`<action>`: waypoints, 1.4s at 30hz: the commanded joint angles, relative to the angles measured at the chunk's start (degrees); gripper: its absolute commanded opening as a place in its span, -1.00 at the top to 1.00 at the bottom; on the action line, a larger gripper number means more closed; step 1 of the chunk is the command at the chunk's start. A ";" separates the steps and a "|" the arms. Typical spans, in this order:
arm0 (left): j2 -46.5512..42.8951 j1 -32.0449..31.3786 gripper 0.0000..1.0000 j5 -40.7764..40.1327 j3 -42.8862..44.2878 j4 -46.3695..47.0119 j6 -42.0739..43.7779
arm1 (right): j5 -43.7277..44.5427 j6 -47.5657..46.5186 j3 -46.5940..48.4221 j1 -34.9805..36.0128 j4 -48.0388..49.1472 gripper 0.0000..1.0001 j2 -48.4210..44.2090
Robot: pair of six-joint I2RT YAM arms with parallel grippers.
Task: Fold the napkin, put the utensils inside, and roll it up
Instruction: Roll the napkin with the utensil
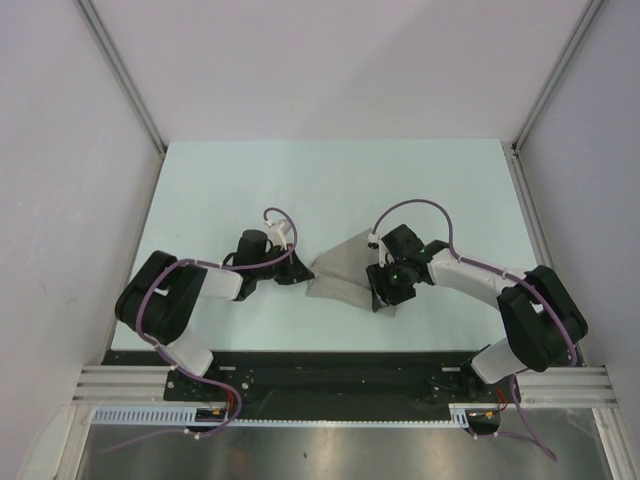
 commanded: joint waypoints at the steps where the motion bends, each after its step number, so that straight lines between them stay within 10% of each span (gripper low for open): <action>1: -1.71 0.73 1.00 -0.77 1.22 -1.53 2.05 | -1.10 1.76 1.36 -0.35 -4.83 -0.01 1.17; 7: -1.71 0.73 0.99 -0.77 1.48 -2.05 2.31 | -4.53 1.59 3.82 -1.32 -7.29 0.36 2.13; 20: -0.39 0.73 1.00 -1.64 2.10 -3.45 3.10 | -5.24 -0.35 5.93 -8.88 -3.86 0.41 13.38; 31: -0.48 0.73 1.00 -2.09 2.71 -4.77 3.02 | 8.53 -0.70 13.48 -7.66 -13.35 -0.46 7.33; 42: 0.84 0.73 1.00 -3.23 5.61 -8.38 1.52 | 23.52 -10.26 15.61 12.82 4.73 -0.66 1.60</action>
